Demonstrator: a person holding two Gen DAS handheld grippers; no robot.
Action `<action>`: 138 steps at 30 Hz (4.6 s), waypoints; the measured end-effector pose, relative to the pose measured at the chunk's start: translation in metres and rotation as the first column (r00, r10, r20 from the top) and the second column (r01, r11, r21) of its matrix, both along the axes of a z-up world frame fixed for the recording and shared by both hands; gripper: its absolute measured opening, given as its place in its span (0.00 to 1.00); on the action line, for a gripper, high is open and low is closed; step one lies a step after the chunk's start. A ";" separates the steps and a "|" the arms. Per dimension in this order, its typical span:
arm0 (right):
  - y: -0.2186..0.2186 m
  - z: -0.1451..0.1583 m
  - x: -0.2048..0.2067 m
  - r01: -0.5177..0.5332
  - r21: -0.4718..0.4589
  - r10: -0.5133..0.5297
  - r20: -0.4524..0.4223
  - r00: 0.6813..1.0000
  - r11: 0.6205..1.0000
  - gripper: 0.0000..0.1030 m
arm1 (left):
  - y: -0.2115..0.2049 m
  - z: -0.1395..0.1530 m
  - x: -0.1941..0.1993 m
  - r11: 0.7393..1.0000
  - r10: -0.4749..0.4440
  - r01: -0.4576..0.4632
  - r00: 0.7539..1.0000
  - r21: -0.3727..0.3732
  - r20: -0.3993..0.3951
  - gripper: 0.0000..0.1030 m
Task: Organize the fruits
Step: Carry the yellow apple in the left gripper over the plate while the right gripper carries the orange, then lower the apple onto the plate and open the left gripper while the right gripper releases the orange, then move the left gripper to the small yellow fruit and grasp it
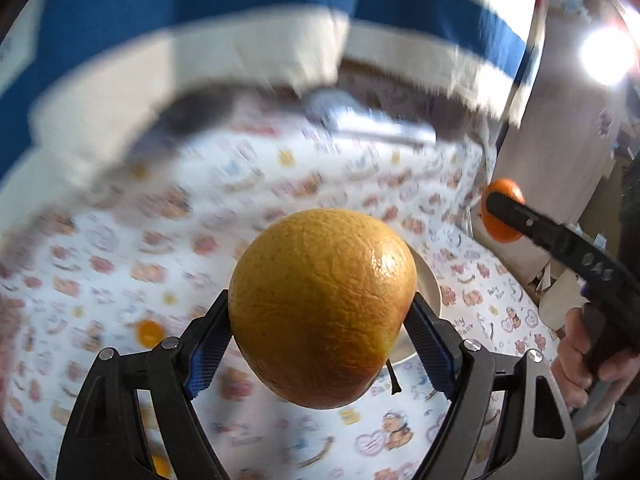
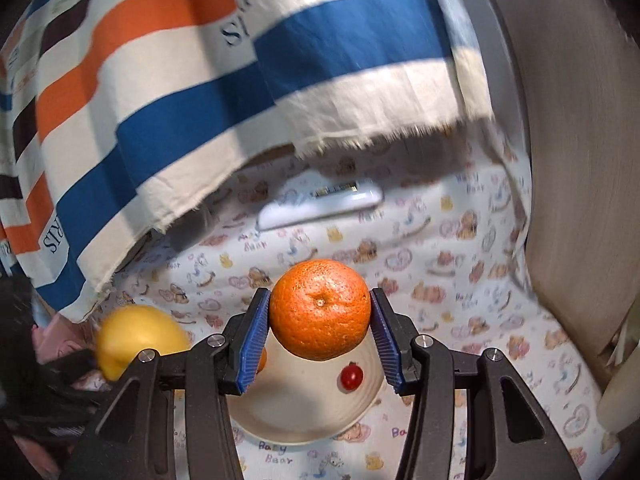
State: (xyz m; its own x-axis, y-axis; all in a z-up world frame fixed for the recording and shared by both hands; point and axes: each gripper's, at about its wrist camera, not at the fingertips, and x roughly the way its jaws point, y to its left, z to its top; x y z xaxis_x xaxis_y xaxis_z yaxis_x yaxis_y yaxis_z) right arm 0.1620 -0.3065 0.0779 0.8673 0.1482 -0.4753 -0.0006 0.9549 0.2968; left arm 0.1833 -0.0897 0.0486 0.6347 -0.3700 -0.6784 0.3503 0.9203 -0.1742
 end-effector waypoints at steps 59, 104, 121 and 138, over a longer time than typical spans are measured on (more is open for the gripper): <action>-0.004 -0.083 0.067 0.012 -0.020 -0.016 -0.222 0.975 1.000 0.60 | -0.033 -0.039 0.016 0.983 -0.061 0.057 0.998 0.176 0.022 0.92; 0.061 -0.003 -0.029 0.013 -0.190 0.026 0.202 0.979 0.982 0.99 | 0.125 0.018 -0.073 0.947 0.250 -0.296 0.922 0.122 0.295 0.99; 0.076 -0.023 -0.012 -0.053 -0.212 0.077 0.105 0.992 0.976 0.99 | 0.142 -0.064 -0.014 0.960 0.260 -0.229 0.941 0.160 -0.215 0.47; 0.084 -0.020 -0.014 -0.084 -0.236 0.105 0.080 0.991 0.968 0.99 | 0.140 -0.081 -0.005 0.957 0.269 -0.228 0.930 0.179 -0.252 0.23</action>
